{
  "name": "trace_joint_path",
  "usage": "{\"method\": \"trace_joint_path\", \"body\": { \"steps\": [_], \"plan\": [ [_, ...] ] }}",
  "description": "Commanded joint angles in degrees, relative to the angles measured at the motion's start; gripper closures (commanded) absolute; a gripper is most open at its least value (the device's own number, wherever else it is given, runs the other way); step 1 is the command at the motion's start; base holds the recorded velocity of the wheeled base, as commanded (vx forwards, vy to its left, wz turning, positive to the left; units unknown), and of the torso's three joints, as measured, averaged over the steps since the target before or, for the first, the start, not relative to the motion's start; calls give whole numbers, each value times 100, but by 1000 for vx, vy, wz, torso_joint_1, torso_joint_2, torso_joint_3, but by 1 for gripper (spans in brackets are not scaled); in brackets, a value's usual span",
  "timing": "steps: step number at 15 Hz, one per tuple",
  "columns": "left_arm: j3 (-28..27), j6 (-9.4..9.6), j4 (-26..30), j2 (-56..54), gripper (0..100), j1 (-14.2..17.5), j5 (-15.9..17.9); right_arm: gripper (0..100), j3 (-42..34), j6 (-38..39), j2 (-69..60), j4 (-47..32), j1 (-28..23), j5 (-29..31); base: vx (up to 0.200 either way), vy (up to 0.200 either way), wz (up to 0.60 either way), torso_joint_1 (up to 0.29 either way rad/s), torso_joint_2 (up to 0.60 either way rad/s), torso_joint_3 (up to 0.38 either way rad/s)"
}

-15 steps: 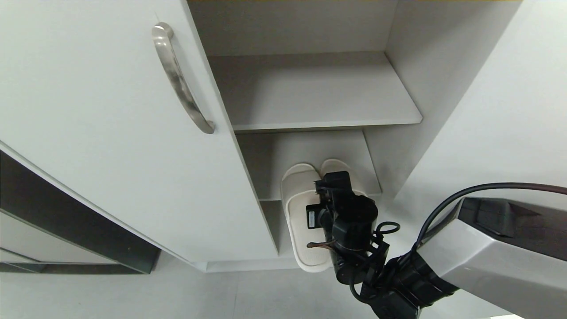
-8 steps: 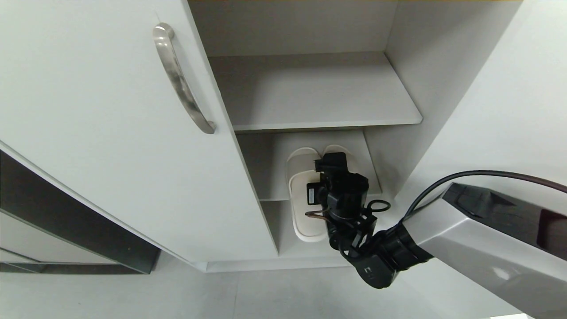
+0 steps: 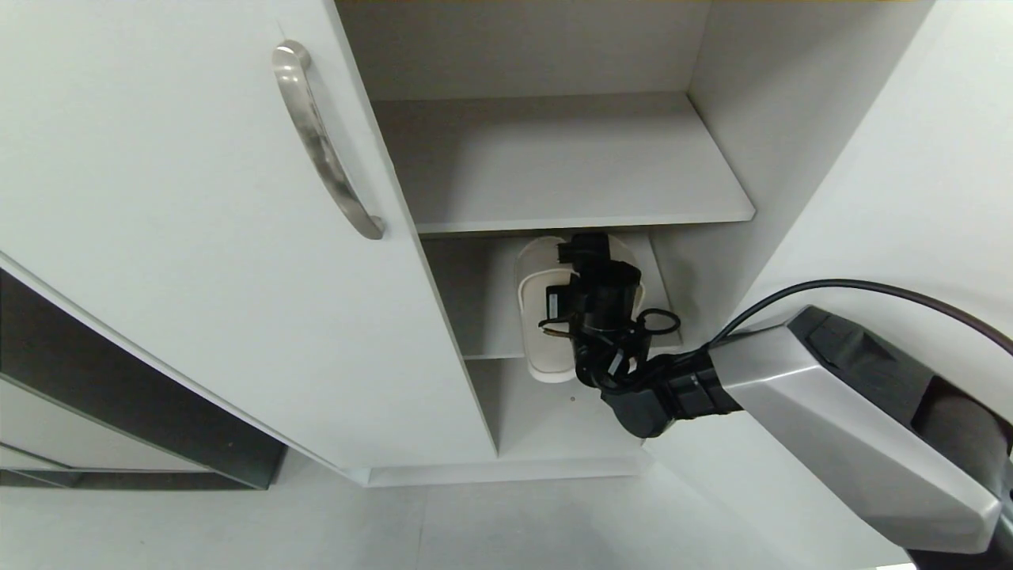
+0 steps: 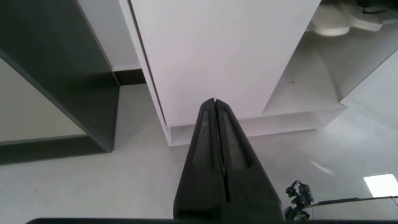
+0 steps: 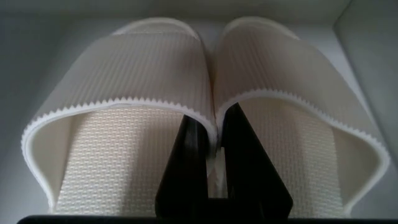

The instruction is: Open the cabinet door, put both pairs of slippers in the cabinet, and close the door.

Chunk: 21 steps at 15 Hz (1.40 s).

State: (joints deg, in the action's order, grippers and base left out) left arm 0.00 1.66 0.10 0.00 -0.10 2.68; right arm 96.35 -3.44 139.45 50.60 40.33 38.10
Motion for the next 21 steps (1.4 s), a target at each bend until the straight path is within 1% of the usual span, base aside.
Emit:
{"method": "trace_joint_path", "body": {
  "steps": [1, 8, 17, 18, 20, 21],
  "plan": [
    [0, 1, -1, 9, 100, 1, 4, 100, 358, 1, 100, -103, -60, 5, 0, 0, 0, 0, 0, 0],
    [0, -8, -1, 9, 100, 1, -5, 100, 718, 1, 206, -235, -165, 5, 0, 0, 0, 0, 0, 0],
    [0, -25, -1, 9, 100, 1, -22, 100, 718, 10, 223, -464, -165, 5, 0, 0, 0, 0, 0, 0],
    [0, -25, -1, 9, 100, 1, -22, 0, 718, 10, 223, -464, -165, 5, 0, 0, 0, 0, 0, 0],
    [0, -34, -1, 9, 100, 1, -13, 0, 657, 10, 206, -455, -165, 5, 0, 0, 0, 0, 0, 0],
    [0, -34, -1, 9, 100, 1, -13, 0, 498, 19, 135, -428, -148, 14, 0, 0, 0, 0, 0, 0]
  ]
}}
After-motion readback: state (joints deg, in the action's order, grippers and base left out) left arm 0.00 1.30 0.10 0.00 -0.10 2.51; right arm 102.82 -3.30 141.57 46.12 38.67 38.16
